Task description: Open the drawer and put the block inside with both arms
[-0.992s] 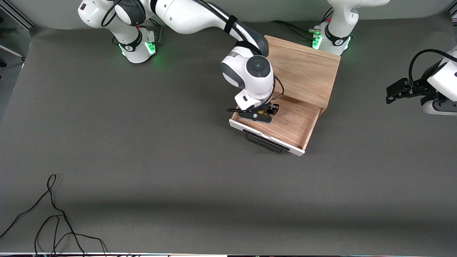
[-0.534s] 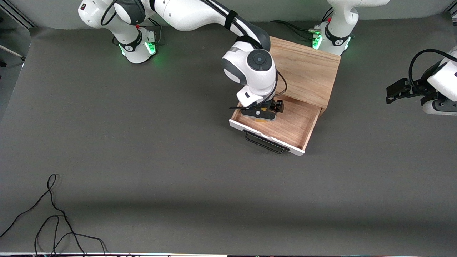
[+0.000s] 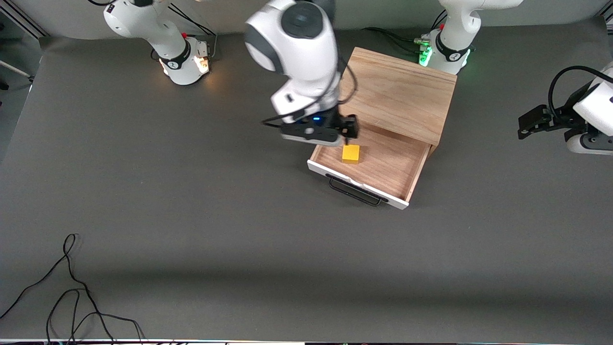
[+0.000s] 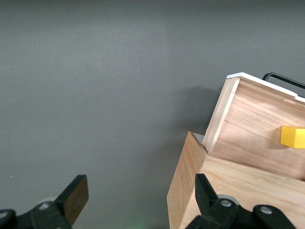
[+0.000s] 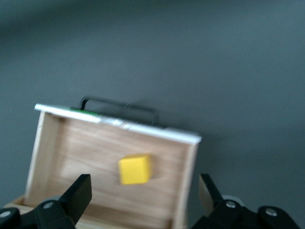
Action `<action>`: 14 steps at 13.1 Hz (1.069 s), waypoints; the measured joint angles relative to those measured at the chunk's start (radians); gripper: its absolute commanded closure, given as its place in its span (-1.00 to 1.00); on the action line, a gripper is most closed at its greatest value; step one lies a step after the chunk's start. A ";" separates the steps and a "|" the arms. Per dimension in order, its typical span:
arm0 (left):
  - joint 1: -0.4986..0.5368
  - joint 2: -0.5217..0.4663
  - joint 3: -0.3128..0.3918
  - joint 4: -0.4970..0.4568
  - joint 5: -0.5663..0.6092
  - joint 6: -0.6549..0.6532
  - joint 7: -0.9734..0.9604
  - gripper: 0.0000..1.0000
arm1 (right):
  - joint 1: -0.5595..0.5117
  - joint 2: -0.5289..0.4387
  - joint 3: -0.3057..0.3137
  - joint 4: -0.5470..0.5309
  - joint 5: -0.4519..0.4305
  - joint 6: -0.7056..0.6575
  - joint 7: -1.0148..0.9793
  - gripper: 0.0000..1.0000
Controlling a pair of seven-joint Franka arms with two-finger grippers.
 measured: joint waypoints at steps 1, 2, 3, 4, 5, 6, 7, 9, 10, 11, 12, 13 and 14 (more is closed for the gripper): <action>0.000 0.000 -0.001 0.001 0.000 -0.003 0.000 -1.00 | -0.032 -0.039 -0.026 -0.037 0.000 -0.011 -0.082 -1.00; -0.001 -0.001 -0.002 0.002 0.000 -0.005 0.000 -1.00 | -0.068 -0.077 -0.052 -0.081 0.000 -0.017 -0.171 -1.00; -0.001 -0.001 -0.002 0.002 0.000 -0.006 0.000 -1.00 | -0.108 -0.113 -0.072 -0.128 0.001 -0.020 -0.267 -1.00; -0.001 -0.002 -0.001 0.002 0.000 -0.006 0.000 -1.00 | -0.153 -0.151 -0.087 -0.176 0.001 -0.021 -0.362 -1.00; -0.001 -0.002 -0.001 0.002 0.000 -0.006 0.000 -1.00 | -0.203 -0.191 -0.094 -0.225 0.002 -0.022 -0.450 -1.00; -0.001 -0.002 -0.001 0.002 0.000 -0.006 0.000 -1.00 | -0.254 -0.234 -0.098 -0.279 0.002 -0.024 -0.531 -1.00; 0.000 -0.003 -0.001 0.002 0.000 -0.006 0.000 -1.00 | -0.302 -0.277 -0.100 -0.333 0.002 -0.024 -0.604 -1.00; 0.000 -0.003 0.000 0.002 0.000 -0.006 0.000 -1.00 | -0.385 -0.354 -0.106 -0.439 0.002 -0.025 -0.694 -1.00; 0.000 -0.003 0.000 0.002 0.000 -0.006 0.000 -1.00 | -0.422 -0.385 -0.107 -0.485 0.001 -0.025 -0.712 -1.00; 0.000 -0.003 0.000 0.002 0.000 -0.006 0.000 -1.00 | -0.457 -0.407 -0.107 -0.518 0.000 -0.024 -0.734 -1.00; 0.000 -0.004 0.000 0.002 0.000 -0.006 0.000 -1.00 | -0.494 -0.422 -0.104 -0.539 0.000 -0.024 -0.768 -1.00; 0.000 -0.004 0.001 0.002 0.000 -0.006 0.000 -1.00 | -0.539 -0.429 -0.092 -0.548 -0.001 -0.024 -0.798 -1.00; 0.000 -0.004 0.001 0.002 0.000 -0.007 0.000 -1.00 | -0.600 -0.434 -0.056 -0.552 -0.005 -0.024 -0.816 -1.00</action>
